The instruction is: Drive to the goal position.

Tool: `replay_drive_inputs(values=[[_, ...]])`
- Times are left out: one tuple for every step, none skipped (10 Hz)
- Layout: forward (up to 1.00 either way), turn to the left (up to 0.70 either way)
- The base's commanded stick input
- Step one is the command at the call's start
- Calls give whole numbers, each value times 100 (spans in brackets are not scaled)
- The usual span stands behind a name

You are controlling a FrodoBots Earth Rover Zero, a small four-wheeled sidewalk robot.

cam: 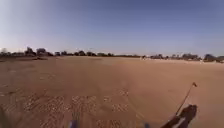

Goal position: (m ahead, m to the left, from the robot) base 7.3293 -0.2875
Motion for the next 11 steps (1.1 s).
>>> replay_drive_inputs(values=[[100, 0], [100, 0], [100, 0], [100, 0], [100, 0], [100, 0], [100, 0], [100, 0], [100, 0], [100, -18], [100, -35]])
